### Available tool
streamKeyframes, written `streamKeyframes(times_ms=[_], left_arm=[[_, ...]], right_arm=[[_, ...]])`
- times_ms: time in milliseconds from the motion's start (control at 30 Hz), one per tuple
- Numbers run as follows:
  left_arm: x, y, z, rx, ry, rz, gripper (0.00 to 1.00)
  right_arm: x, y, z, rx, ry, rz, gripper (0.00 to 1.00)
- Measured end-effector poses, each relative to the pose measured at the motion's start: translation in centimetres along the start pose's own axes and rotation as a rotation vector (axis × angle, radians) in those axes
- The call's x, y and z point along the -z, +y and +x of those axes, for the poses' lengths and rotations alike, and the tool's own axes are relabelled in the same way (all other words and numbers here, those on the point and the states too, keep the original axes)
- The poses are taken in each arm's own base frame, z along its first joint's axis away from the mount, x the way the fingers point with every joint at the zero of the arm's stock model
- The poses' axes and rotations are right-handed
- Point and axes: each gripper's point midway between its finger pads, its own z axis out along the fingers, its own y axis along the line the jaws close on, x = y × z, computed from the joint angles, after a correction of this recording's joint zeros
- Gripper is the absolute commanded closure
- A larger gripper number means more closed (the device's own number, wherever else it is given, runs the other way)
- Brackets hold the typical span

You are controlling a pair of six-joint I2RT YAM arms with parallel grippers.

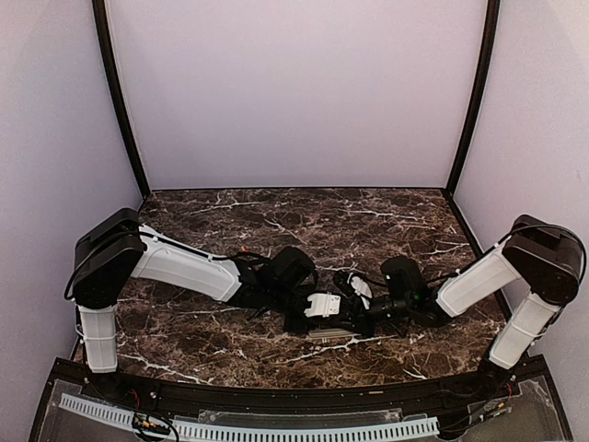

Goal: Load the batteries into the remote control
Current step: Pass from the left arm to the right

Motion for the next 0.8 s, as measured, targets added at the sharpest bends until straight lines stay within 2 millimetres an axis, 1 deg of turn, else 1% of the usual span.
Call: streamKeyframes(times_ms=[200, 467, 800], left_arm=[[-0.01, -0.01, 0.03, -0.003, -0.010, 0.006, 1.00], [-0.03, 0.02, 0.01, -0.012, -0.012, 0.005, 1.00], [-0.03, -0.02, 0.10, -0.015, -0.015, 0.013, 1.00]], right_arm=[[0.24, 0.01, -0.07, -0.023, 0.025, 0.029, 0.86], [0.41, -0.02, 0.09, -0.065, 0.062, 0.079, 0.83], [-0.25, 0.04, -0.09, -0.037, 0.068, 0.051, 0.82]])
